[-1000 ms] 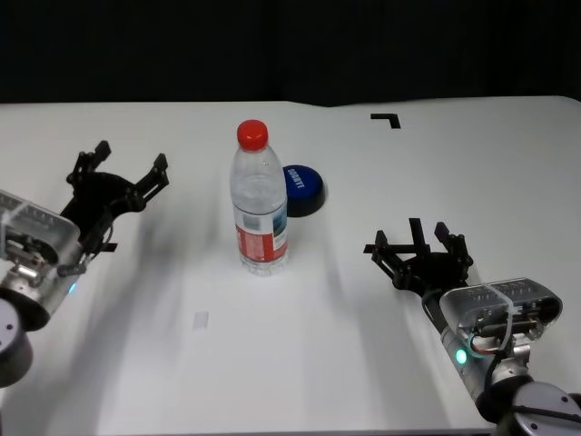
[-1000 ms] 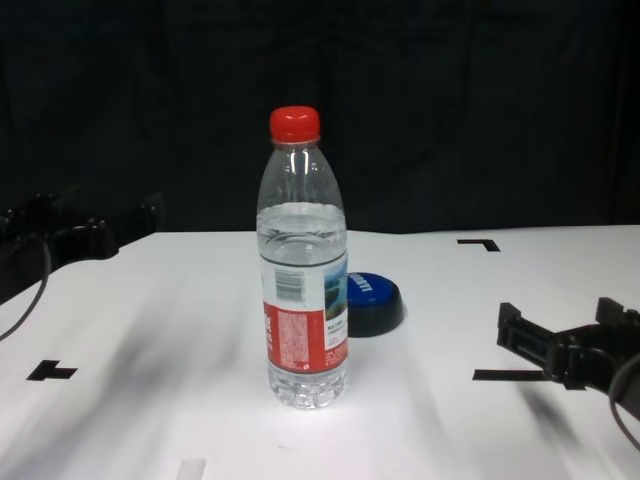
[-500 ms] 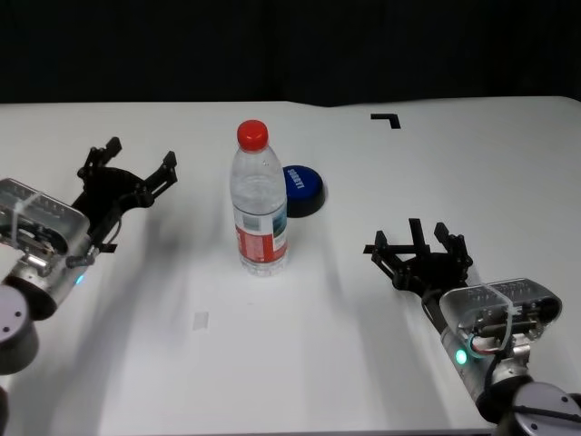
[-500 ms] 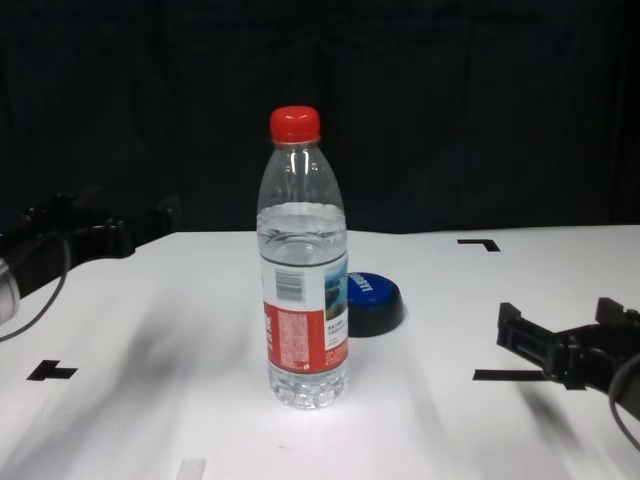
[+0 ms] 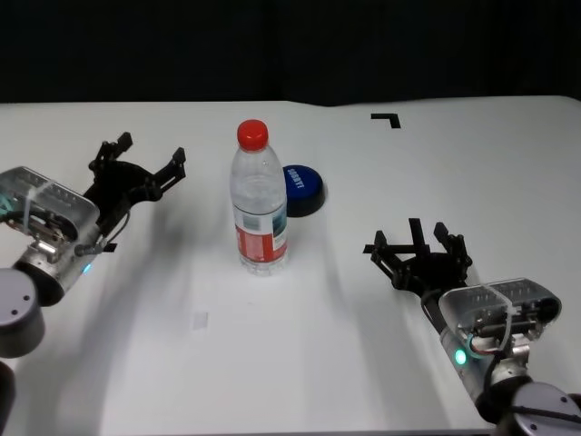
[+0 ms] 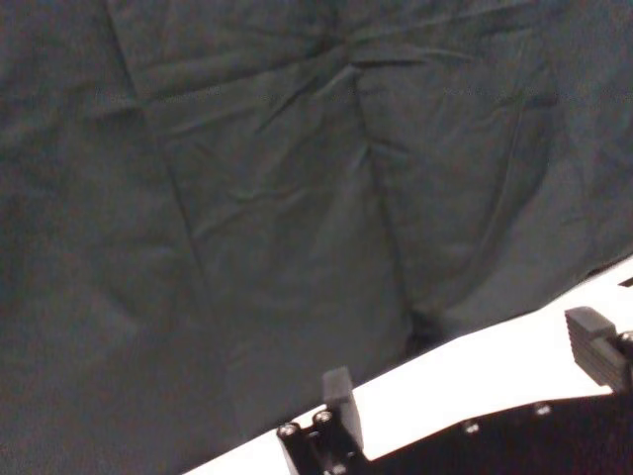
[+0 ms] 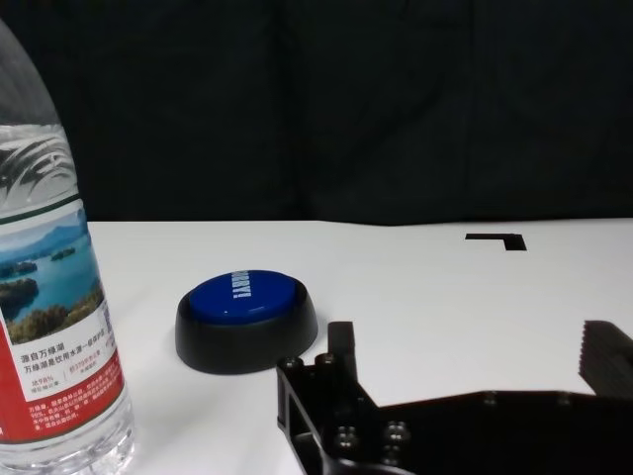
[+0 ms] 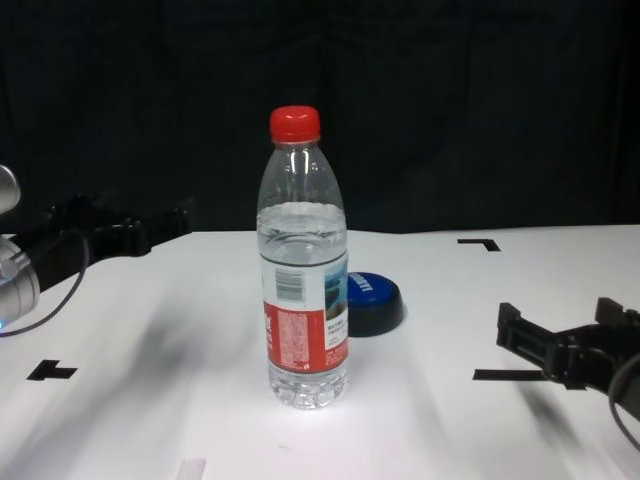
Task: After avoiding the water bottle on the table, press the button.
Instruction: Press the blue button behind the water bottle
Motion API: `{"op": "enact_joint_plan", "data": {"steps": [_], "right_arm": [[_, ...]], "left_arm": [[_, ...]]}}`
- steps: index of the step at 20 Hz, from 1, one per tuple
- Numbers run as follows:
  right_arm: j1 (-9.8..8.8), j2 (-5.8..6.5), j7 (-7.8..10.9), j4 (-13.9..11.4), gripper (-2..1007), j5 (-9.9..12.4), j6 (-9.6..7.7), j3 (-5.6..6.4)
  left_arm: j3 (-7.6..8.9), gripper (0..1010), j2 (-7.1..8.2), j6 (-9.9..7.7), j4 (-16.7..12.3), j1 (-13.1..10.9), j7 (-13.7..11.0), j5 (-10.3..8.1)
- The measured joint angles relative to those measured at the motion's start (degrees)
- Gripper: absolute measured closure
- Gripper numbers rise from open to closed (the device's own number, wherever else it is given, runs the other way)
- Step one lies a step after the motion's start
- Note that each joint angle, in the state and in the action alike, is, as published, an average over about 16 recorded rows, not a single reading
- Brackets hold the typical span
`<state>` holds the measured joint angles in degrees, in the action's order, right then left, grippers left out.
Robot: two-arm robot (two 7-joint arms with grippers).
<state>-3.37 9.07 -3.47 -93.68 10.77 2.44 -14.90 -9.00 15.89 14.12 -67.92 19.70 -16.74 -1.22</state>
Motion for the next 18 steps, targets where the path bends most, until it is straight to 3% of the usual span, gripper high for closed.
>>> {"op": "enact_joint_plan", "data": {"steps": [18], "right_arm": [[0.00,0.00,0.00,0.00,2,0.00,0.00,0.00]], "left_arm": [[-2.93,7,-0.81,3.09,8.86,6.74,-1.94,0.05]]}}
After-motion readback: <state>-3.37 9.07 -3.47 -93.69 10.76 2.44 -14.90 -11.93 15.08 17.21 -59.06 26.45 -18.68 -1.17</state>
